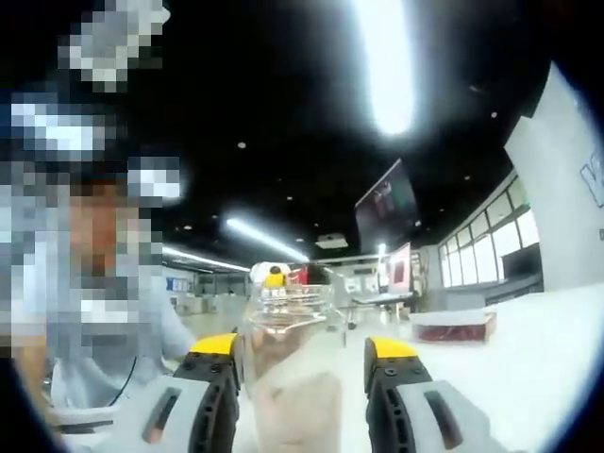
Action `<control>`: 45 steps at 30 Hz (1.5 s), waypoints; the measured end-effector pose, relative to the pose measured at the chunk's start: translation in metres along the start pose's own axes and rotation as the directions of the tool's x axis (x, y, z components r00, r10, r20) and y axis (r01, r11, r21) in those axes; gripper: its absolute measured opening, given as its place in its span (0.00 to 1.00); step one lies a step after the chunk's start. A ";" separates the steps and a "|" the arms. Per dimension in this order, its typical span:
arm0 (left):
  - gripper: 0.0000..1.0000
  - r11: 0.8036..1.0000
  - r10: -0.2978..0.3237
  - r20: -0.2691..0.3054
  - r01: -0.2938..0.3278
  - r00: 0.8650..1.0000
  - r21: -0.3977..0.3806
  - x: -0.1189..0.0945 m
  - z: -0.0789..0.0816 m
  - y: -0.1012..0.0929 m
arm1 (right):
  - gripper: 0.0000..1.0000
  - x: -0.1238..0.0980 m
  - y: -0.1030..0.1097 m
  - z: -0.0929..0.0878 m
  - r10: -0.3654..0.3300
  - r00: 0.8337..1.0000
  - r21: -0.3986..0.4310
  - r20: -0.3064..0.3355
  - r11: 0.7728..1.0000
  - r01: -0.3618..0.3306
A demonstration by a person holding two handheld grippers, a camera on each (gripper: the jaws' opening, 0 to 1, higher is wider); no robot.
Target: Tear open the coffee pouch, take out the coffee, and pour the coffee from the pouch into the cup
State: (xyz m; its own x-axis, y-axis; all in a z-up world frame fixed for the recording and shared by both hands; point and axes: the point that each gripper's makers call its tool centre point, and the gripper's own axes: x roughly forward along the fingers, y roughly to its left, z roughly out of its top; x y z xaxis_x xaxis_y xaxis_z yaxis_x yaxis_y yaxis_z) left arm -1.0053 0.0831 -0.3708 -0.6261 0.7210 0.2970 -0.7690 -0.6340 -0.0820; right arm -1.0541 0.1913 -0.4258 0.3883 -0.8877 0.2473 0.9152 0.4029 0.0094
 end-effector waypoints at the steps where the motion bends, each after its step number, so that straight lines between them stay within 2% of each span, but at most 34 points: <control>1: 0.11 1.000 -0.005 0.004 0.005 1.000 0.000 0.002 0.001 -0.002 | 0.52 0.000 0.000 0.001 0.002 1.000 0.000 0.002 1.000 -0.002; 6: 0.11 1.000 -0.015 0.007 0.015 1.000 0.005 0.006 0.004 -0.004 | 0.49 -0.003 -0.001 0.011 0.000 0.999 -0.025 0.043 1.000 0.001; 7: 0.11 1.000 -0.019 0.010 0.019 1.000 0.003 0.007 0.005 -0.004 | 0.47 -0.005 -0.001 0.018 -0.011 0.996 -0.027 0.084 1.000 0.013; 10: 0.11 1.000 -0.028 0.010 0.028 1.000 0.003 0.011 0.006 -0.006 | 0.44 -0.006 -0.002 0.020 -0.022 0.994 -0.028 0.104 0.999 0.025; 14: 0.11 0.999 -0.035 0.000 0.035 0.999 0.009 0.015 0.004 -0.008 | 0.38 0.000 0.004 0.024 -0.002 0.995 -0.054 0.101 0.999 0.007; 21: 0.11 0.999 -0.044 0.004 0.044 0.999 0.003 0.020 0.002 -0.010 | 0.35 0.009 0.011 0.027 0.009 0.996 -0.099 0.094 0.995 0.000; 25: 0.11 0.999 -0.051 0.004 0.051 0.999 0.002 0.024 0.002 -0.012 | 0.32 0.005 0.010 0.037 0.013 0.990 -0.110 0.140 0.994 0.003; 33: 0.11 0.998 -0.062 0.004 0.062 0.998 0.006 0.028 0.004 -0.014 | 0.32 0.009 0.012 0.038 0.009 0.993 -0.133 0.117 0.991 0.006; 37: 0.11 0.998 -0.066 0.004 0.066 0.998 0.005 0.029 0.003 -0.016 | 0.27 0.008 0.010 0.045 0.005 0.991 -0.150 0.135 0.989 0.015; 45: 0.11 0.997 -0.073 0.009 0.073 0.997 -0.003 0.034 0.003 -0.016 | 0.22 0.020 0.018 0.053 0.015 0.993 -0.183 0.121 0.983 0.008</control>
State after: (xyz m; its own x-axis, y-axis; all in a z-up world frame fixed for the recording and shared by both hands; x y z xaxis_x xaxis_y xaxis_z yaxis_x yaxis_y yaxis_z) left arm -1.0135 0.1169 -0.3565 -0.5673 0.7627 0.3106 -0.8129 -0.5790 -0.0629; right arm -1.0358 0.1922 -0.3693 0.3858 -0.8483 0.3626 0.9225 0.3485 -0.1661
